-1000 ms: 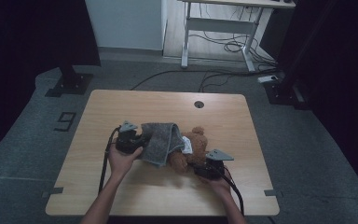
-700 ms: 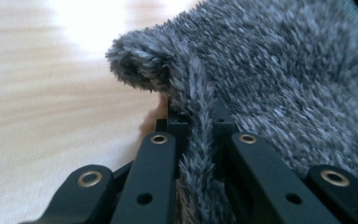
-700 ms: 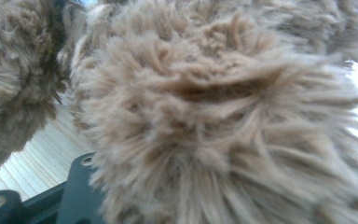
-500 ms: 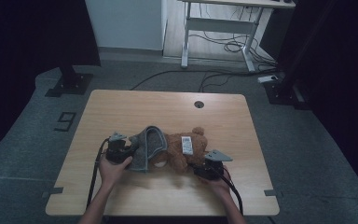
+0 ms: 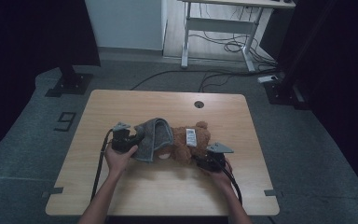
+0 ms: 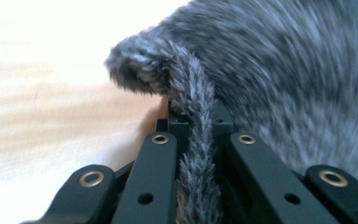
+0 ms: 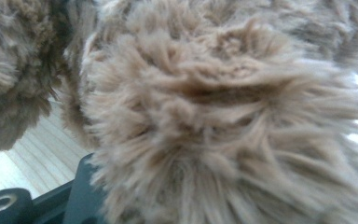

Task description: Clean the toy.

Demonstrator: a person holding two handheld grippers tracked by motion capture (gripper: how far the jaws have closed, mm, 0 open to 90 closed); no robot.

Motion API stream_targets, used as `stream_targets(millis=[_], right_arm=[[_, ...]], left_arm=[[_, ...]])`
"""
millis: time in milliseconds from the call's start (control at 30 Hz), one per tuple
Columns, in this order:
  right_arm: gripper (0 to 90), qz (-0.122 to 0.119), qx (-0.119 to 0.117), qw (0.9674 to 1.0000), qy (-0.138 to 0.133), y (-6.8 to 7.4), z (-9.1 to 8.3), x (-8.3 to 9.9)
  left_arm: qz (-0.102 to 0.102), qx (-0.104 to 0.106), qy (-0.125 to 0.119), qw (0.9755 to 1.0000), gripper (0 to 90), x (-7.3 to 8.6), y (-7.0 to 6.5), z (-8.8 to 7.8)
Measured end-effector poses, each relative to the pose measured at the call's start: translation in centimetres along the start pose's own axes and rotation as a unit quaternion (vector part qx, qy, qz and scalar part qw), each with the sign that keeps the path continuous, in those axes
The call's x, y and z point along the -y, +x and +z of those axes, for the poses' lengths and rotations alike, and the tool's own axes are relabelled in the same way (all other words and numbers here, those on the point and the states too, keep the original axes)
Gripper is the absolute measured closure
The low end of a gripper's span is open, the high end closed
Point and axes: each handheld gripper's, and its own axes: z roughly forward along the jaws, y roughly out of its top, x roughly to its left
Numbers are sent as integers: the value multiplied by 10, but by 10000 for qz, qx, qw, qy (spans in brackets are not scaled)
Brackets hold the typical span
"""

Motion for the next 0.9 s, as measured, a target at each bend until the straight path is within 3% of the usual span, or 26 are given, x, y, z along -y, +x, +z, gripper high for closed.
stream_targets(millis=[133, 333, 500, 700, 833, 900], right_arm=[[445, -61, -28, 10000, 60, 1, -2, 0], [413, -139, -126, 9997, 130, 2, -8, 2], [385, -238, -204, 9994, 175, 1, -11, 3], [272, -169, -384, 9991, 117, 2, -23, 3], [236, -169, -391, 9990, -159, 1, -44, 5], [236, 3, -472, 9984, -326, -2, -53, 5]], left_arm=[[379, -17, 40, 9993, 837, -21, -26, 10], [543, 141, 159, 9983, 832, -34, -49, 32], [753, 76, 316, 9966, 838, -24, -57, 40], [888, 55, 171, 9959, 839, -7, -61, 27], [872, 135, 61, 9961, 838, 4, -64, 18], [921, 178, 8, 9956, 838, 11, -67, 15]])
